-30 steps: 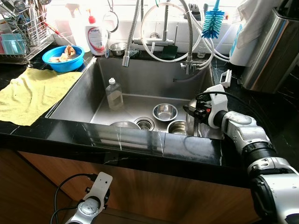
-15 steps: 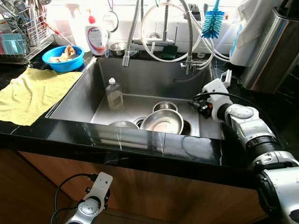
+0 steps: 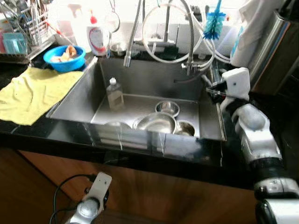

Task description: Kitchen organization

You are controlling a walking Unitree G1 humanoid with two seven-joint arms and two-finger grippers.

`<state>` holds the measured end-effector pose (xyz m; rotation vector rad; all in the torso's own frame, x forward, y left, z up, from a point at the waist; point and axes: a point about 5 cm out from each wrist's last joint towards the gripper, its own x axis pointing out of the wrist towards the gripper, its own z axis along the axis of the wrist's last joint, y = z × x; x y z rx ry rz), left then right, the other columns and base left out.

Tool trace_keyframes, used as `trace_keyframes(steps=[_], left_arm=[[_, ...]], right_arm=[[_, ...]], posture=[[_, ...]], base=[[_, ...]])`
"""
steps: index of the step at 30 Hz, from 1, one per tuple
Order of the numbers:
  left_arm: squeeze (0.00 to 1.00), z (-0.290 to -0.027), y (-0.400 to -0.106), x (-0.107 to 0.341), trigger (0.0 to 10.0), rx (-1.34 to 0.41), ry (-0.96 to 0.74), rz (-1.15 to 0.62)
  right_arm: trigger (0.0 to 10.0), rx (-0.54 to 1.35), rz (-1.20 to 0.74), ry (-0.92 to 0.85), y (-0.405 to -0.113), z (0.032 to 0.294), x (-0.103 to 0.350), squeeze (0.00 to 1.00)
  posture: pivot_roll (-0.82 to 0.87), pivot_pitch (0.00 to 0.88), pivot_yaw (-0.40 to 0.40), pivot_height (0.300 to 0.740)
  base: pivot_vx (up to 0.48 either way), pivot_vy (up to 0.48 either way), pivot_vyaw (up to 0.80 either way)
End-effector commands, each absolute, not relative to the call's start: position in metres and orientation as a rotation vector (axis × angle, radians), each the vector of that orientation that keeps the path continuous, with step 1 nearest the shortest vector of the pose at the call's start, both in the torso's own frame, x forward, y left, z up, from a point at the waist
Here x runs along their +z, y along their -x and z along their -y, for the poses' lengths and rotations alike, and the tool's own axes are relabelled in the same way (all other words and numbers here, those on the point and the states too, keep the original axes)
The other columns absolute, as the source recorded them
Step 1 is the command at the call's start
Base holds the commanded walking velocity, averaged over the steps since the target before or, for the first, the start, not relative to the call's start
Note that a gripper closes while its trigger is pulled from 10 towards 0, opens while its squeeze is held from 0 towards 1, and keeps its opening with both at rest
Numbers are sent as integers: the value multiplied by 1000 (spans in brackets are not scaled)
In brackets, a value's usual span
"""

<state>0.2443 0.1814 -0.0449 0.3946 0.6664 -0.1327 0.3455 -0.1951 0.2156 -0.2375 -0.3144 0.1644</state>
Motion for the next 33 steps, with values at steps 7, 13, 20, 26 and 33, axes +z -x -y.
trace_keyframes(steps=[7,13,20,26,33], left_arm=[[0,-191,-243,-44,10000,-121,-411,-659],[0,-195,-243,-43,10000,-117,-418,-657],[0,-196,-244,-43,10000,-112,-414,-654],[0,-195,-244,-42,10000,-113,-411,-654],[0,-193,-248,-40,10000,-108,-399,-647]], right_arm=[[10000,53,400,157,-287,184,208,0],[10000,-64,389,190,-256,191,208,0],[10000,-132,349,224,-231,189,201,0],[10000,-197,263,216,-204,193,188,0],[10000,-189,276,206,-222,190,198,0]], posture=[[-136,0,42,740],[-143,0,46,740],[-151,0,34,740],[-166,0,40,740],[-165,0,41,740]], base=[[0,0,0],[0,0,0],[0,0,0],[0,0,0],[0,0,0]])
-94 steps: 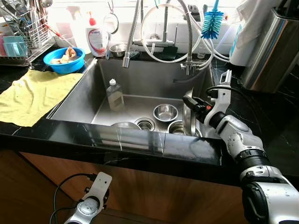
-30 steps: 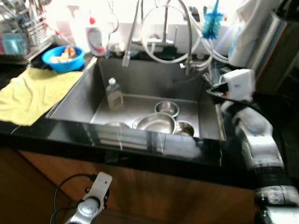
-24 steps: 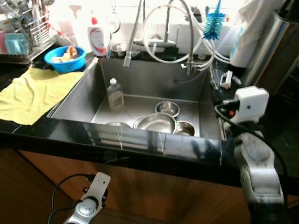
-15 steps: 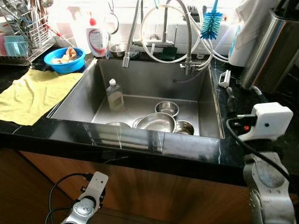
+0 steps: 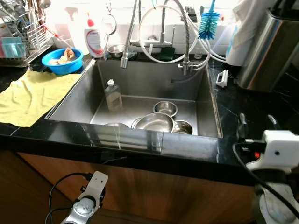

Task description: Kitchen organization

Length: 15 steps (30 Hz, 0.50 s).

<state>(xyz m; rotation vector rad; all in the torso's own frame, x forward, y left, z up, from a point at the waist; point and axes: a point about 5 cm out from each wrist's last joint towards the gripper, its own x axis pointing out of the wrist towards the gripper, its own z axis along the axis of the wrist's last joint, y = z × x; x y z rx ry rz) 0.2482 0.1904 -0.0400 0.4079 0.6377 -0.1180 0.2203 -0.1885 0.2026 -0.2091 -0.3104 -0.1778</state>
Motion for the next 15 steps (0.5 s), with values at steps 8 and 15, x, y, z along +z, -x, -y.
trace_keyframes(steps=[8,15], left_arm=[[0,-199,-246,-40,10000,-90,-403,-649],[0,-200,-247,-40,10000,-86,-407,-649]], right_arm=[[10000,-127,278,229,-226,178,200,0],[10000,-99,284,232,-231,176,204,0]], posture=[[-143,0,35,740],[-146,0,39,740]], base=[[0,0,700],[0,0,800]])
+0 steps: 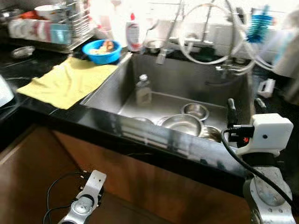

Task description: Kitchen organization

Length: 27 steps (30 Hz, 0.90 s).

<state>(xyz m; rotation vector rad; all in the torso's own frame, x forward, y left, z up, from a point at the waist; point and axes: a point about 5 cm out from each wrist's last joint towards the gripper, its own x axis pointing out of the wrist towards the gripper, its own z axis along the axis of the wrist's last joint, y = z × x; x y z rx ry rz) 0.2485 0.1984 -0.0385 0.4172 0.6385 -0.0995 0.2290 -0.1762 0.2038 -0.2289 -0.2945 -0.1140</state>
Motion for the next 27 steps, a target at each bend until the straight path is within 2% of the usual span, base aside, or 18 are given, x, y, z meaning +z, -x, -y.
trace_keyframes(steps=[1,12,18,27], left_arm=[[0,-200,-247,-39,10000,-86,-407,-648],[0,-200,-249,-38,10000,-71,-389,-646],[0,-201,-248,-39,10000,-64,-382,-644],[0,-200,-249,-38,10000,-72,-397,-640]], right_arm=[[10000,-95,286,232,-231,175,204,0],[10000,-75,296,253,-237,179,208,0],[10000,-74,296,259,-238,181,209,0],[10000,-53,306,261,-241,179,212,0]], posture=[[-146,0,39,740],[-139,0,35,740],[-135,0,33,740],[-136,0,32,740]], base=[[0,0,800],[0,0,800],[0,462,800],[0,0,800]])
